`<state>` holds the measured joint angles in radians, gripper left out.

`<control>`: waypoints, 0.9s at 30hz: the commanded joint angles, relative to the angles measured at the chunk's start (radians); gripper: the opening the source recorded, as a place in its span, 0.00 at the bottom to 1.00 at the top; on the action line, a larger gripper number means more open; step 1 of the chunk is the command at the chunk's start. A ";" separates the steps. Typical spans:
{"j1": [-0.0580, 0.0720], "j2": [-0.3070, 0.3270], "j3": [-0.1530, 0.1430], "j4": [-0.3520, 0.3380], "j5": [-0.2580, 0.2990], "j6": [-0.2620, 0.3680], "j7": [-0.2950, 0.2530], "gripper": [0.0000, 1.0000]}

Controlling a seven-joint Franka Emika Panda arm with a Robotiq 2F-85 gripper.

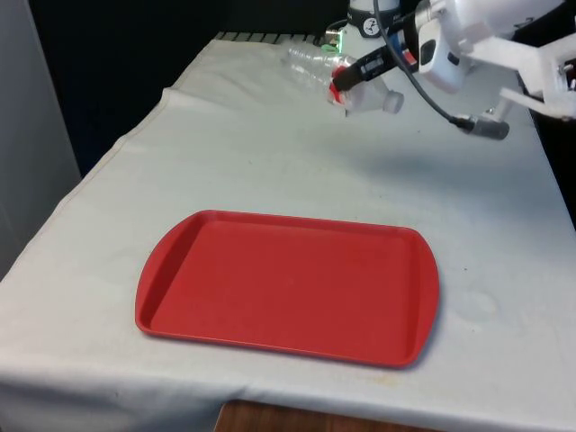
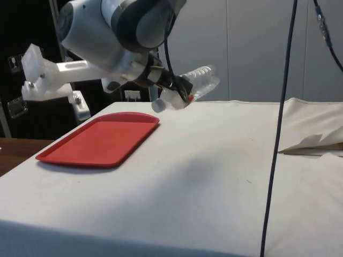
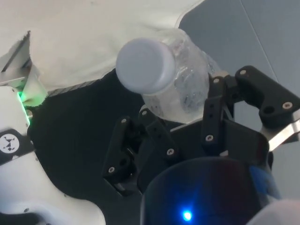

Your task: Place the bottle upright on the tray.

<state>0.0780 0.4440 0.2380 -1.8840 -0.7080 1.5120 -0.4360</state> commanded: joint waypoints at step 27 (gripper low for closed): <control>-0.007 -0.035 0.002 0.011 0.005 -0.016 -0.019 0.00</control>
<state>0.0750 0.4160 0.2390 -1.8720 -0.7080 1.4900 -0.4500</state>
